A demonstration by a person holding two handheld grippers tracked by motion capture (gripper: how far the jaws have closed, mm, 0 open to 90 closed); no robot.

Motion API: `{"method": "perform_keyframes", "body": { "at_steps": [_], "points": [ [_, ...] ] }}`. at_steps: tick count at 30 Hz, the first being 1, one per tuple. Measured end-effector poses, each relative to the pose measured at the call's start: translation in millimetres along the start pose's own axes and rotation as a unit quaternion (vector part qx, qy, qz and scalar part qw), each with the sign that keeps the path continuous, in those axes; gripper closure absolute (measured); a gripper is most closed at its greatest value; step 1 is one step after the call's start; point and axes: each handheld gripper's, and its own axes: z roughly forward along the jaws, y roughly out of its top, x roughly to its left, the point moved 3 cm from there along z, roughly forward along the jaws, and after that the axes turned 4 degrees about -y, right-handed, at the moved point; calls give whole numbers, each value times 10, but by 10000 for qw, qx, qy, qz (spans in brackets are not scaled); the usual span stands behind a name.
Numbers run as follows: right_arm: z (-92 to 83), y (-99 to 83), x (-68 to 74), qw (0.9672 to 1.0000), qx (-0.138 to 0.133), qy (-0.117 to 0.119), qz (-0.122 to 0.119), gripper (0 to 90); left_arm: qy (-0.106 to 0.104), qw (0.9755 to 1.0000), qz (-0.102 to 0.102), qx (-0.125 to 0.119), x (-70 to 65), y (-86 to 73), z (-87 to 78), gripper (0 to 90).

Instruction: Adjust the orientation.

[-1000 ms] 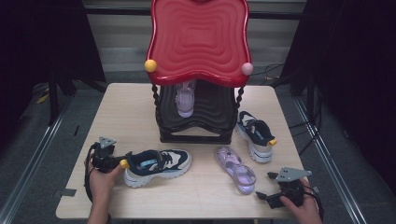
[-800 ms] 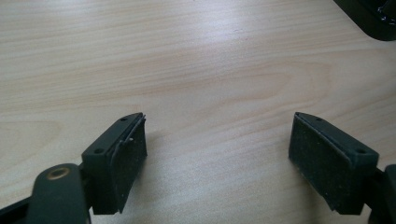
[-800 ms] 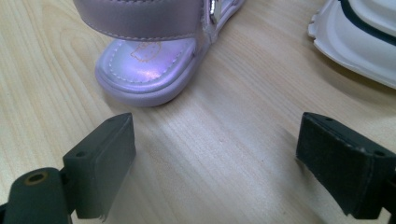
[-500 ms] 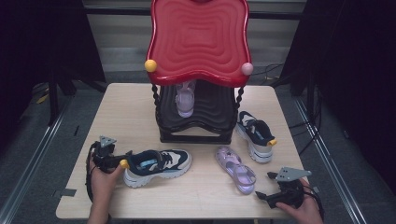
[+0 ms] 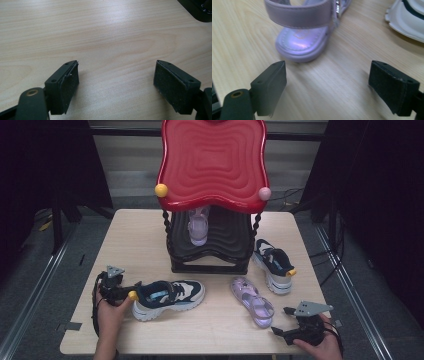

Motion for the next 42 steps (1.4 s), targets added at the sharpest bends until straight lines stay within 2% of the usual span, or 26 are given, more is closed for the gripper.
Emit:
{"method": "perform_keyframes", "body": {
  "at_steps": [6,12,15,21,28,30,33,36,40,42],
  "points": [
    [80,72,155,9998,20,120,-159,147,-2,10000,11,5,0,0,-2,203],
    [197,169,245,9997,41,33,-225,153,1,10000,-16,-17,-1,0,1,206],
    [238,196,273,9996,42,-5,-275,185,11,10000,-26,-25,0,0,0,213],
    [239,213,255,9996,-41,-16,-278,309,20,10000,-8,-8,6,-1,-5,222],
    [188,179,180,9996,-28,9,-274,348,26,10000,-27,-24,6,0,-3,227],
    [185,169,176,9997,-63,20,-254,346,28,10000,-29,-24,6,0,-4,228],
    [203,176,205,9998,-28,-25,-198,261,27,10000,-31,-27,6,-1,-4,230],
    [220,206,240,9997,-37,-168,-182,223,28,10000,-31,-27,7,0,-4,230],
    [226,243,254,9995,-181,-268,17,209,32,10000,-37,-31,7,-1,-4,233],
    [240,247,244,9992,-169,-354,120,207,33,10000,-38,-33,7,-1,-4,233]
  ]
}}
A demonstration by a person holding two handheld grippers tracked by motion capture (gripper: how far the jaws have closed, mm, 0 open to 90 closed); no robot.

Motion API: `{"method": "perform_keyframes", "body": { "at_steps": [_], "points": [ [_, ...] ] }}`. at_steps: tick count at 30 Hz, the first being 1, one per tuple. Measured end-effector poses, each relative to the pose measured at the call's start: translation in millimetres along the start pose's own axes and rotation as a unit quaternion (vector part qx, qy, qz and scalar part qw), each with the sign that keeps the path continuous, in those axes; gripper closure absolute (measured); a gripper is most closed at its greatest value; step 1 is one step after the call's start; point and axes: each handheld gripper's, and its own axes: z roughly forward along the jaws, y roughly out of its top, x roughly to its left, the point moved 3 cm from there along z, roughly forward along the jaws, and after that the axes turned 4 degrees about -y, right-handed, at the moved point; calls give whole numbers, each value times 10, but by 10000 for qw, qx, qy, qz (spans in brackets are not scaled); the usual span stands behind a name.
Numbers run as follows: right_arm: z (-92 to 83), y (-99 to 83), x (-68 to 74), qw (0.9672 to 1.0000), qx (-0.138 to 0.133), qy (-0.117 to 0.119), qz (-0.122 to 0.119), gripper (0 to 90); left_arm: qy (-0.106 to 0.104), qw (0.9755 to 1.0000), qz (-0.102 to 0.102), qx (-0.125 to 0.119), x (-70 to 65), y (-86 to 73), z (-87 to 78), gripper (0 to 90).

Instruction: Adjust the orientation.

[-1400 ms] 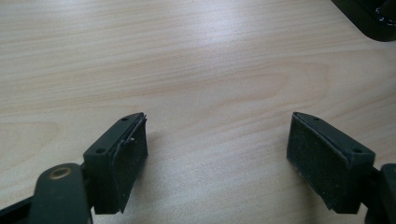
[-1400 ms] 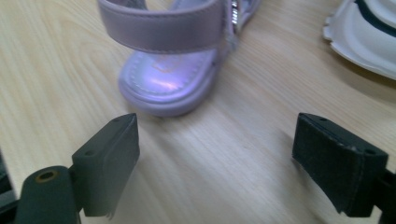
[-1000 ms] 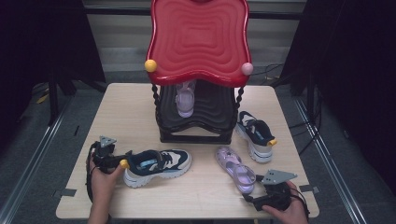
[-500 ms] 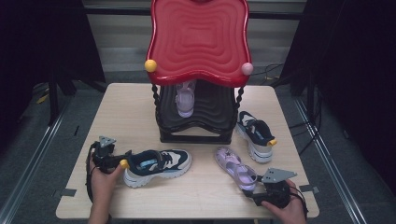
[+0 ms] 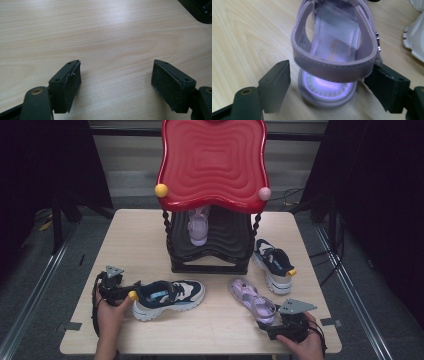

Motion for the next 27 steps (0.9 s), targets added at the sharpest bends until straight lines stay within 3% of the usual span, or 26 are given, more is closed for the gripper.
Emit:
{"method": "perform_keyframes", "body": {
  "at_steps": [10,14,27],
  "points": [
    [100,52,-13,9998,74,-159,105,211,10,10000,-1,-5,2,0,-1,238],
    [167,98,10,9996,157,-243,-12,221,15,10000,5,-5,3,0,-1,238],
    [202,135,31,9997,80,-234,5,300,15,10000,1,-11,2,0,-2,240]
  ]
}}
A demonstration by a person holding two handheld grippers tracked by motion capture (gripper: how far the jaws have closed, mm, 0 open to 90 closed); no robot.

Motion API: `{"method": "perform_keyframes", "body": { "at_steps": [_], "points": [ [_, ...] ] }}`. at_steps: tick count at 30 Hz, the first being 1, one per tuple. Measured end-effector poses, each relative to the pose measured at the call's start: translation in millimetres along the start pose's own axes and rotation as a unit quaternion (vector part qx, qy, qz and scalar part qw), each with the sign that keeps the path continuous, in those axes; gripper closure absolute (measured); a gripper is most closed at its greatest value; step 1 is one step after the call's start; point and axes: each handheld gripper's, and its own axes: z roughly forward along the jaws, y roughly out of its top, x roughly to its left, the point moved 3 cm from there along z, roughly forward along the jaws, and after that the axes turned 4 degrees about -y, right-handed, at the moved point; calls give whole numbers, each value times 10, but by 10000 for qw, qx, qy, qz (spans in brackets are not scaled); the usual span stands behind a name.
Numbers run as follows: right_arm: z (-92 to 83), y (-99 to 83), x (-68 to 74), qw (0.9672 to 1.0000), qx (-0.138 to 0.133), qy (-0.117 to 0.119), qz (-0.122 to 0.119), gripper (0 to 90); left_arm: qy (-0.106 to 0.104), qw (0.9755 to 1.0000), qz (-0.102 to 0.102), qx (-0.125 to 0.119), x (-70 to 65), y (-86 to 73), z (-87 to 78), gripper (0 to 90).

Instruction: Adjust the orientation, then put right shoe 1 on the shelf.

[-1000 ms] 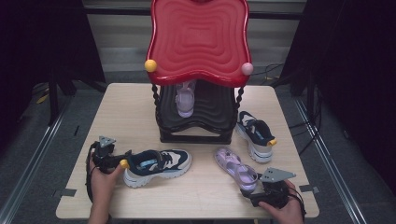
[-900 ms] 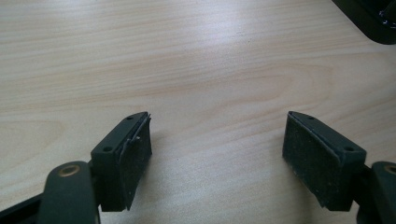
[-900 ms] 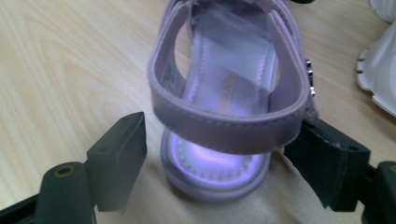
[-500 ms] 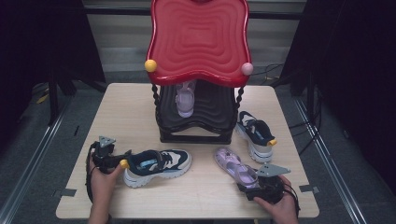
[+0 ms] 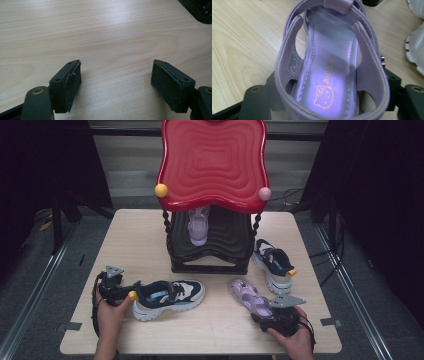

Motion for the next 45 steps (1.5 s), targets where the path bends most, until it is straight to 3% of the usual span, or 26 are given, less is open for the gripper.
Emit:
{"method": "perform_keyframes", "body": {
  "at_steps": [14,26,33,45],
  "points": [
    [-88,-5,-51,9981,-555,57,257,350,-3,10000,2,-5,-1,0,-1,249],
    [-120,6,19,9974,-718,-38,8,367,-3,10000,6,-9,-2,0,-2,258],
    [-232,69,51,9944,-1053,-58,-33,368,-11,10000,2,-4,-2,0,-3,259],
    [-369,181,73,9904,-1370,-185,-77,368,-3,10000,-1,-9,0,1,-3,262]
  ]
}}
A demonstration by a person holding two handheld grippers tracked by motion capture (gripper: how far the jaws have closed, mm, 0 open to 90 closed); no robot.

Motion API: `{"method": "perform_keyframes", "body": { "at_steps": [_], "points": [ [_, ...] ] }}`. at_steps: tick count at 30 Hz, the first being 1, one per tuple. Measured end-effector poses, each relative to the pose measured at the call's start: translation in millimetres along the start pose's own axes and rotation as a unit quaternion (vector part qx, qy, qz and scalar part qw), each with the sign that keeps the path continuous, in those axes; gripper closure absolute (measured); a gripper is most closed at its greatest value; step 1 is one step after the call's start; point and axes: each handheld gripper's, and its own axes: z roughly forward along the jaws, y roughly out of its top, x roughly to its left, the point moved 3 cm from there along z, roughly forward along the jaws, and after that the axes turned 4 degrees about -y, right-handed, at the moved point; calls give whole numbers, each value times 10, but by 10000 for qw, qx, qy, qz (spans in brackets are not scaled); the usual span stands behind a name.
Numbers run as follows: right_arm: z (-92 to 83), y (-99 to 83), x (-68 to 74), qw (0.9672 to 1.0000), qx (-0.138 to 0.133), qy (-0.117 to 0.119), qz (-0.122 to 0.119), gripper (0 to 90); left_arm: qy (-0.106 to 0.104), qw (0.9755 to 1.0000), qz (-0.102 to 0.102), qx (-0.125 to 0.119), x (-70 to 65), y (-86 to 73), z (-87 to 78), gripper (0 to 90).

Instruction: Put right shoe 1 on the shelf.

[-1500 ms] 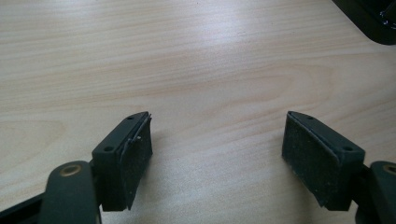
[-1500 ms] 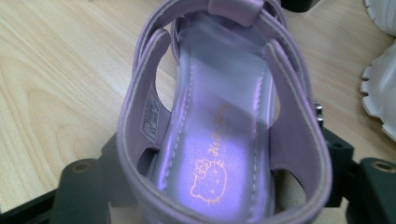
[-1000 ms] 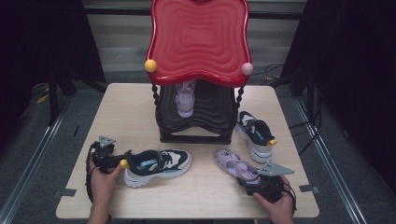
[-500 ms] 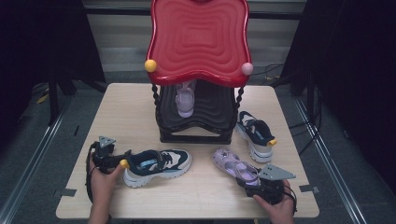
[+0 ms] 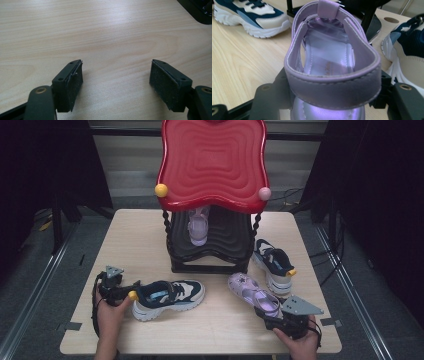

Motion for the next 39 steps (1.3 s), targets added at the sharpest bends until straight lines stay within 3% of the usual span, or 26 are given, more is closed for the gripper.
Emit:
{"method": "perform_keyframes", "body": {
  "at_steps": [15,25,39],
  "points": [
    [-11,309,7,9985,-466,-221,164,368,99,9999,-67,57,21,0,4,205],
    [79,483,25,9942,-858,-557,319,368,100,9999,-69,57,20,0,4,205],
    [316,702,84,9882,-1108,-979,394,368,98,9999,-68,57,20,-1,4,205]
  ]
}}
